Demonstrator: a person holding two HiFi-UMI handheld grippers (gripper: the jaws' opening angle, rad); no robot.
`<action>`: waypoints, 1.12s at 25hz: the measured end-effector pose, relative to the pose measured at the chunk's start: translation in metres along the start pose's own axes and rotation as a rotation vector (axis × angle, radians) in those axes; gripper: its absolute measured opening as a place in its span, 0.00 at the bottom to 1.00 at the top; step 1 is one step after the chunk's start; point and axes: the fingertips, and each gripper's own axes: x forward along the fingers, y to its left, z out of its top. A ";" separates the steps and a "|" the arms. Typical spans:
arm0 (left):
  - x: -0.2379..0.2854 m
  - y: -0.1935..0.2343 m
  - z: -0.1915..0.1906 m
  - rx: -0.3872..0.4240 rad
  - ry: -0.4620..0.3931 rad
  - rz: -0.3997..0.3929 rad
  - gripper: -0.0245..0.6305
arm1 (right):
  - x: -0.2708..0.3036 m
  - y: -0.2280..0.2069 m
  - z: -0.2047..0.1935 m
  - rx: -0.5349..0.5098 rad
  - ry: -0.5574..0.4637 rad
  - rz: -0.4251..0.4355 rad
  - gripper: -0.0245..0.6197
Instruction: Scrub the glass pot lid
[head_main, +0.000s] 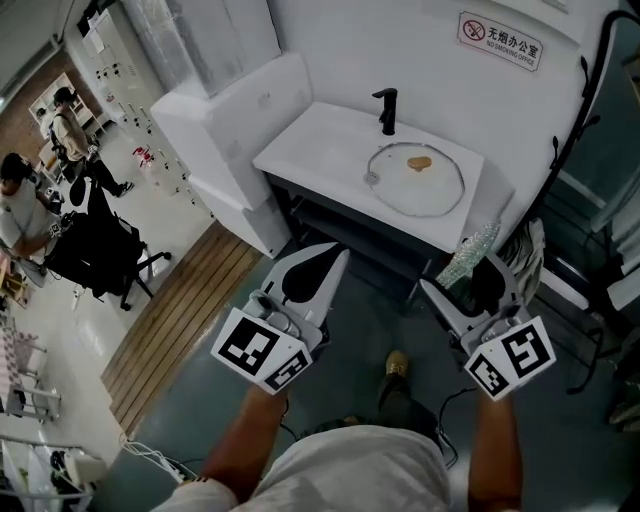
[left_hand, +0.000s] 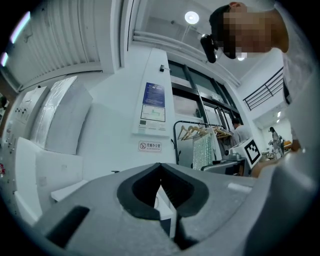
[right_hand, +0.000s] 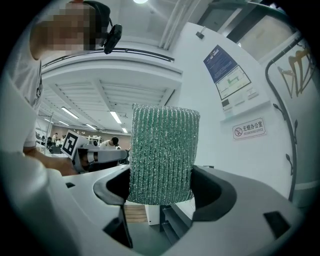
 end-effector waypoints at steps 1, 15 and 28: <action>0.007 0.005 -0.002 0.001 0.003 0.004 0.06 | 0.005 -0.007 0.000 -0.001 -0.001 0.003 0.58; 0.131 0.075 -0.036 0.000 0.054 0.106 0.06 | 0.082 -0.140 -0.018 -0.024 0.042 0.075 0.58; 0.219 0.116 -0.069 0.000 0.123 0.214 0.06 | 0.133 -0.243 -0.034 0.012 0.043 0.149 0.58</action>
